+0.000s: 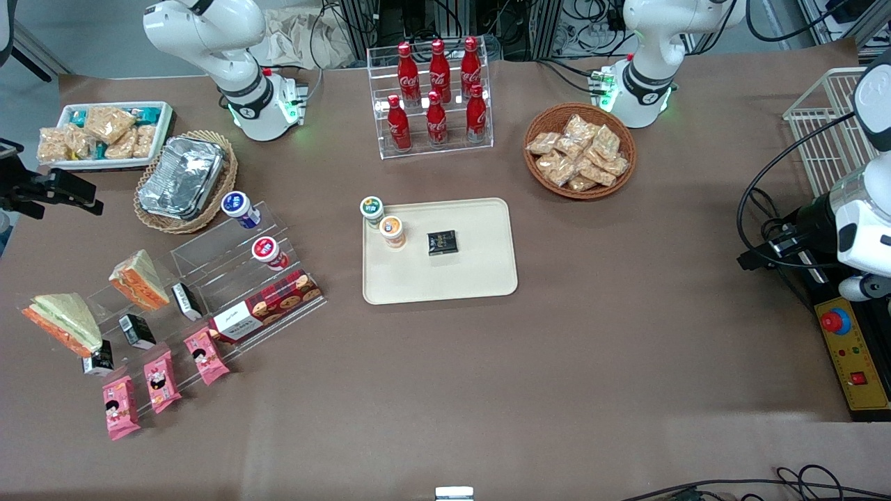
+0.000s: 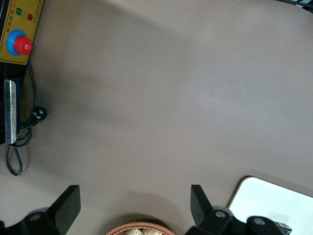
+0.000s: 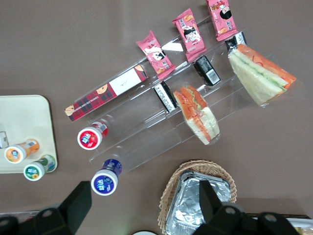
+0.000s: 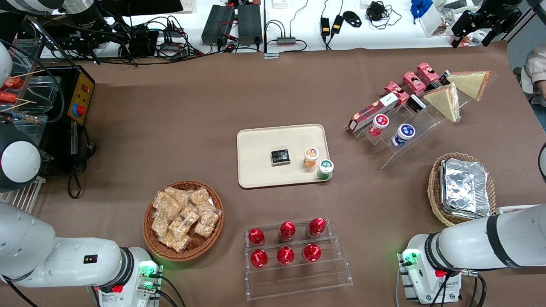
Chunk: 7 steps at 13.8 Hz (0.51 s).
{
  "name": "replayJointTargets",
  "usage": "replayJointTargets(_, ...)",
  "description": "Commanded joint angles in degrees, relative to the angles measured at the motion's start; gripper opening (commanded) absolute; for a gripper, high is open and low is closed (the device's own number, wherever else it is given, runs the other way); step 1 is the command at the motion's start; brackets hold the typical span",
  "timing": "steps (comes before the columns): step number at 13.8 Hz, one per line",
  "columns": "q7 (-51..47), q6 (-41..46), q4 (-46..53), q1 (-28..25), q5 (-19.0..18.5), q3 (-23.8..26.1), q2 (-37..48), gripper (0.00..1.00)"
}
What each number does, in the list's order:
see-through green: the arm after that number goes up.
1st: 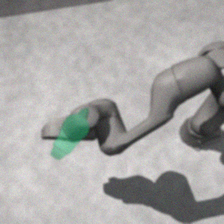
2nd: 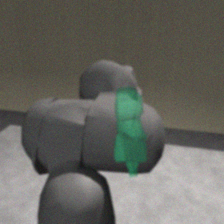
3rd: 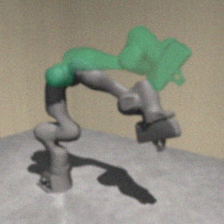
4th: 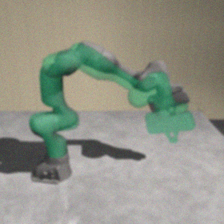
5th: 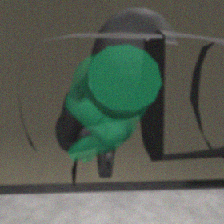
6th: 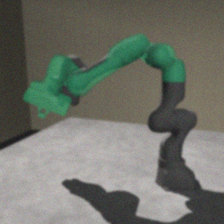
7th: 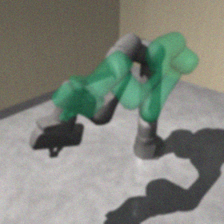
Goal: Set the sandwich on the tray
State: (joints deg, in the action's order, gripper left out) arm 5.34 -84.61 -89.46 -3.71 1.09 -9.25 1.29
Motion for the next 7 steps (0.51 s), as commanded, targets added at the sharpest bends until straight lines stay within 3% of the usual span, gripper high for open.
replayJointTargets(1,-1.12,1.37,0.87,0.11,1.46,-0.33,0.02,0.98)
replayJointTargets(7,-1.12,1.20,0.86,0.20,1.37,-0.33,-0.15,0.98)
